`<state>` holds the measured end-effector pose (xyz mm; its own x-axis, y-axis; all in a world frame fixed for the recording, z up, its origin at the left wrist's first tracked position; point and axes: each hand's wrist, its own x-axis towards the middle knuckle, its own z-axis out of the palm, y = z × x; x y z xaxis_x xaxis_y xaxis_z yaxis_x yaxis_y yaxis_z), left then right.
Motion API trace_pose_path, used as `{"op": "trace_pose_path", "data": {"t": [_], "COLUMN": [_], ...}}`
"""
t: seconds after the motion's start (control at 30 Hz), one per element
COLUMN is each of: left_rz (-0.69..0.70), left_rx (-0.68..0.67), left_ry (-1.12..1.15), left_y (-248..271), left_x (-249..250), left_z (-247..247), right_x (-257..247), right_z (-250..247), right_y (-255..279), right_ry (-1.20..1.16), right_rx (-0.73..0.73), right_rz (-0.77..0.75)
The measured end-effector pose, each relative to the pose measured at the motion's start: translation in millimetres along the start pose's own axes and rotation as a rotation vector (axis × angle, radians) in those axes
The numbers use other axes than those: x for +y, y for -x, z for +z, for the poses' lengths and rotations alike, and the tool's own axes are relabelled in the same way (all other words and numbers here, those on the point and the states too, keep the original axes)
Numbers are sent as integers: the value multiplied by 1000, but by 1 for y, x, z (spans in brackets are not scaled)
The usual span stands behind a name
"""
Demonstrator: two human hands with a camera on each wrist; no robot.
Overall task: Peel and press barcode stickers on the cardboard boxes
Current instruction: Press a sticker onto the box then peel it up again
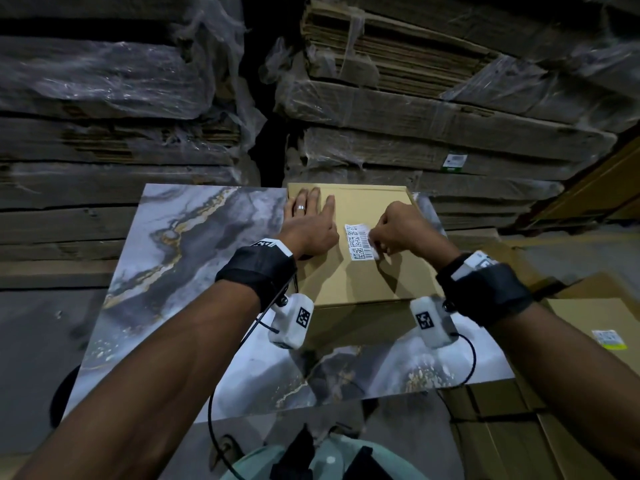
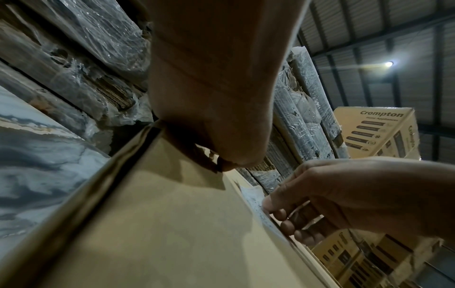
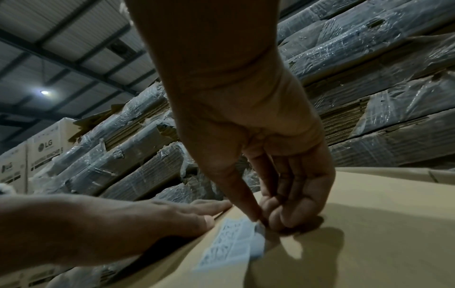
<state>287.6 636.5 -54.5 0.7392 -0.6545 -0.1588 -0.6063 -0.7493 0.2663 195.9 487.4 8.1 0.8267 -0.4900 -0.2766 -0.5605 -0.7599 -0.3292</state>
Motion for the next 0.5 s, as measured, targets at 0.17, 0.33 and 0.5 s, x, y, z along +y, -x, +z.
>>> {"op": "trace_pose_path", "data": {"t": [0.17, 0.33, 0.5], "left_rz": [-1, 0, -4], "left_rx": [-2, -4, -10], "left_ry": [0, 3, -5], "left_y": [-1, 1, 0], "left_x": [0, 0, 1], "left_z": [1, -1, -1], "right_x": [-15, -20, -7], "right_z": [-11, -15, -20], "right_y": [-5, -1, 5], "right_ry": [-87, -80, -16], "right_rx": [-117, -101, 243], "right_rz": [89, 89, -25]}}
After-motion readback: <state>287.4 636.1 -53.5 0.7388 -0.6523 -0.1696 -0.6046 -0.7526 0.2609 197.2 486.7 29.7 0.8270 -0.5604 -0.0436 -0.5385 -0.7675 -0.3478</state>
